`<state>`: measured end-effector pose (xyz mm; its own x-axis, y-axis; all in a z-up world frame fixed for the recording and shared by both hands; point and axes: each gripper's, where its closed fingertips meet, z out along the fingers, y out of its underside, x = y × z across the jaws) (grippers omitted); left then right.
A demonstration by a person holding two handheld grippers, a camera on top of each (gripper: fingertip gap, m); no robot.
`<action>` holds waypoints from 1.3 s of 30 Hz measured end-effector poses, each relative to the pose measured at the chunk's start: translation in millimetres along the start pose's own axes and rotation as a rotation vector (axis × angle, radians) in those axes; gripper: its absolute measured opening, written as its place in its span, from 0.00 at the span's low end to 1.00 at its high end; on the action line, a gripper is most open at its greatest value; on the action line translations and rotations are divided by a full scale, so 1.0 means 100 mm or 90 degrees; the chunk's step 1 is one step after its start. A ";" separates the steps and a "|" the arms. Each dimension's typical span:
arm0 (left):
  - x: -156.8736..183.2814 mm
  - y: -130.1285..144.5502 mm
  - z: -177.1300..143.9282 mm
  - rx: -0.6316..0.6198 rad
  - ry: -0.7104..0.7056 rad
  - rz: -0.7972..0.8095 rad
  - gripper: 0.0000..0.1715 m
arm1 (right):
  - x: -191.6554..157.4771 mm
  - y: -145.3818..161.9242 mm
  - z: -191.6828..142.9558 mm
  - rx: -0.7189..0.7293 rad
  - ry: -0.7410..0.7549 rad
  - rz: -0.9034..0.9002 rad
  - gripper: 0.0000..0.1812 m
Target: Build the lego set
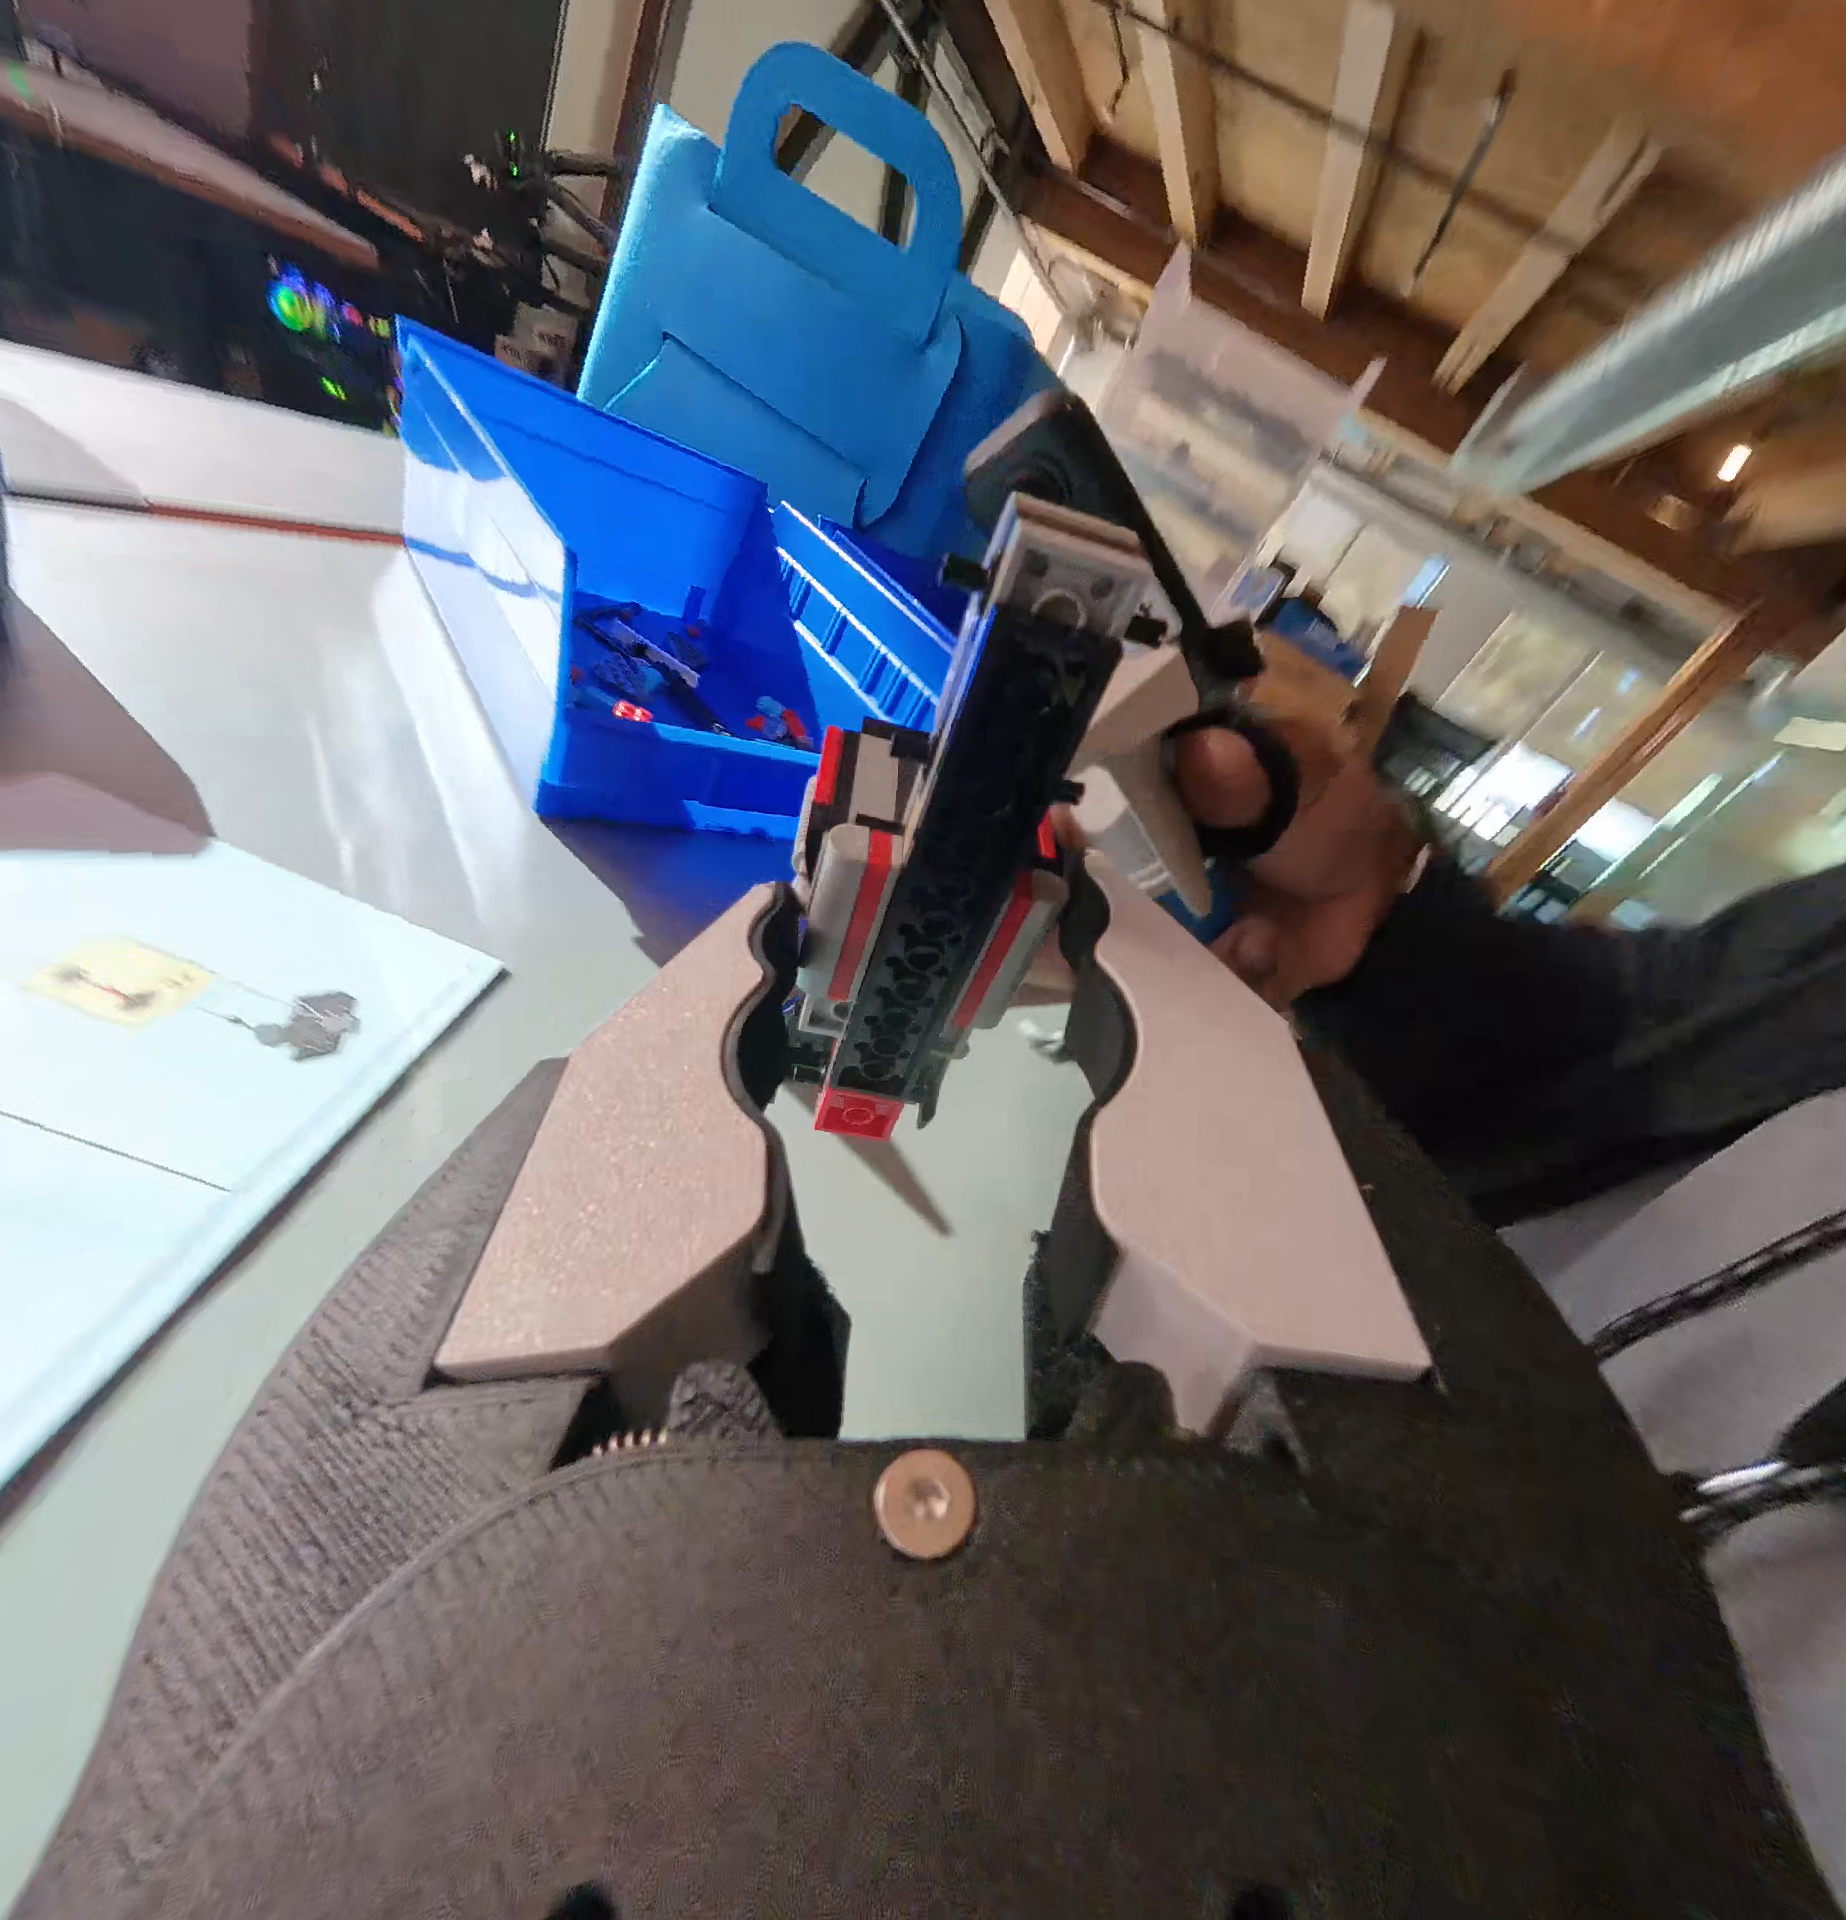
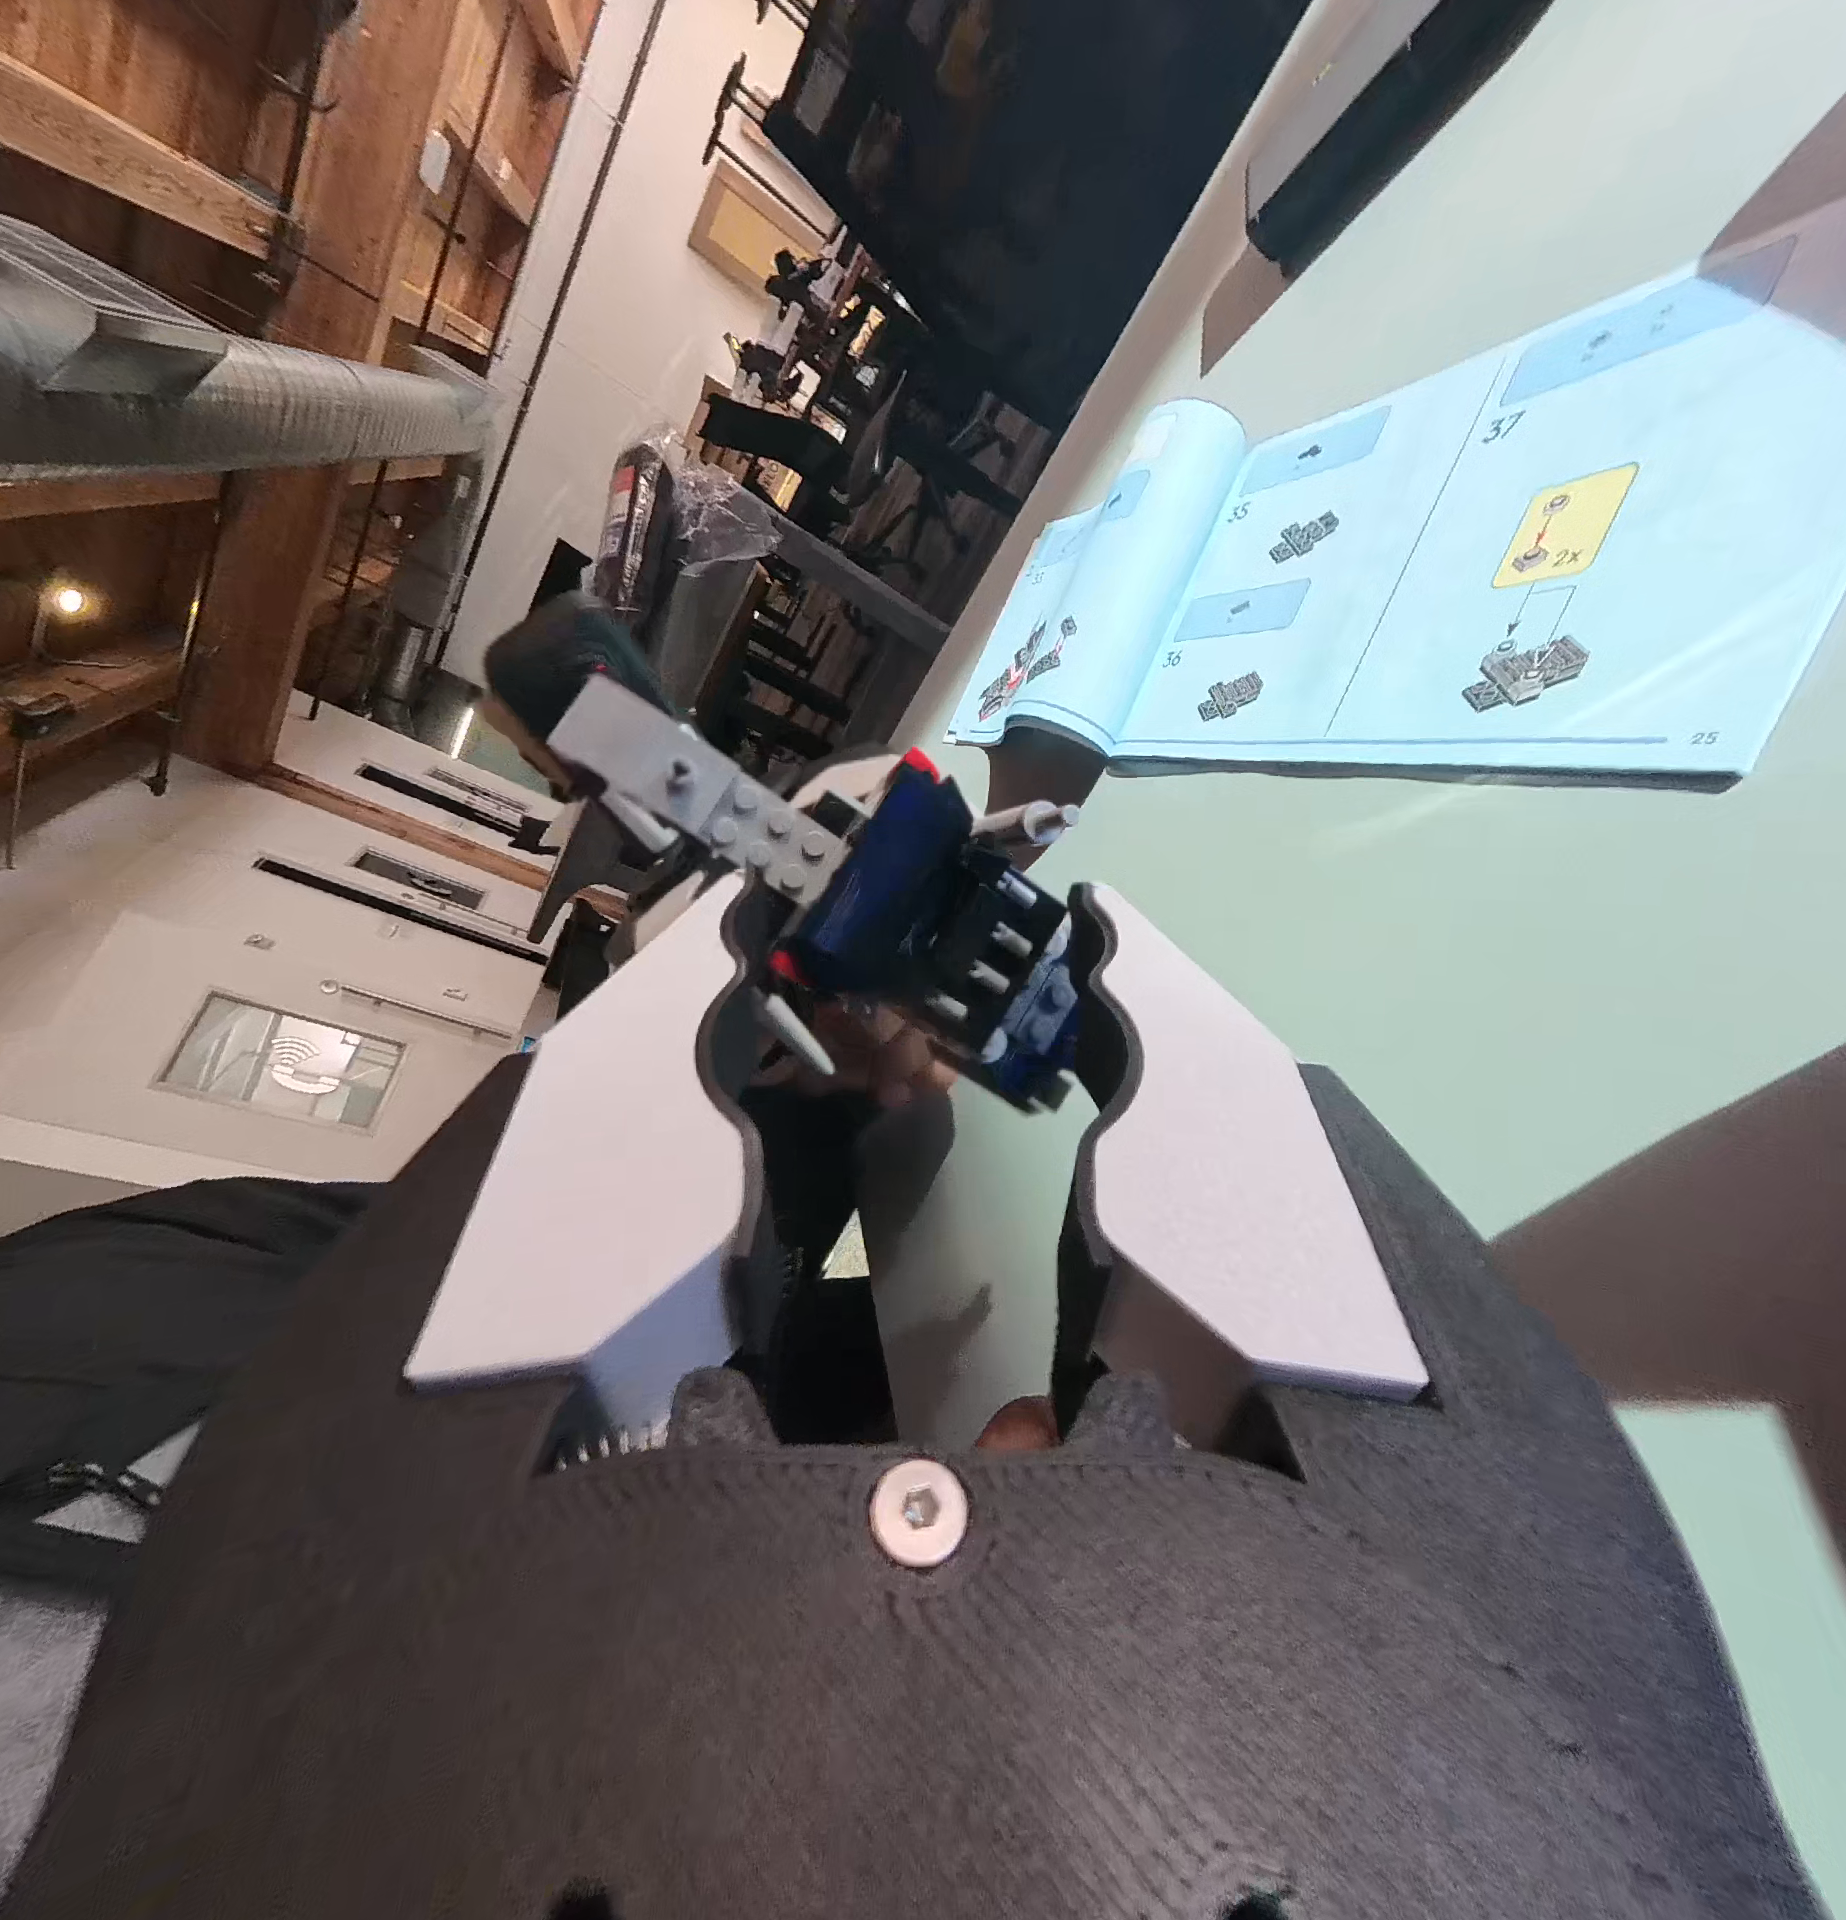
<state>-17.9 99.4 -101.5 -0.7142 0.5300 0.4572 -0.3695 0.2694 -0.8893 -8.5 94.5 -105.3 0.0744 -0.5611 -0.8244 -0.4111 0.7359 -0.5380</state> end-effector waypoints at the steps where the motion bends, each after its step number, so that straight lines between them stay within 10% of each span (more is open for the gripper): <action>1: -0.01 -0.01 0.01 0.010 0.003 -0.051 0.30 | 0.00 -0.03 -0.02 0.009 -0.004 -0.012 0.34; 8: -0.26 -0.12 0.03 0.114 0.022 -0.330 0.30 | 0.19 -0.21 -0.37 0.082 0.053 -0.186 0.42; 14: -0.57 -0.41 0.25 0.152 -0.030 -0.309 0.30 | 0.74 -0.38 -0.55 0.013 0.340 -0.357 0.30; 24: -0.99 -1.05 0.51 0.352 -0.033 -0.356 0.30 | 0.88 -0.60 -0.45 0.016 0.334 -0.393 0.27; 39: -0.71 -1.10 0.38 0.659 0.051 -0.682 0.30 | -0.29 -0.93 -0.58 0.457 -0.228 -0.020 0.30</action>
<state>50.9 1.8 -36.2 0.1834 0.5062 0.8427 -0.9559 -0.1082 0.2731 -25.4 20.0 -21.1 0.4128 -0.5201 -0.7477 0.2715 0.8539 -0.4441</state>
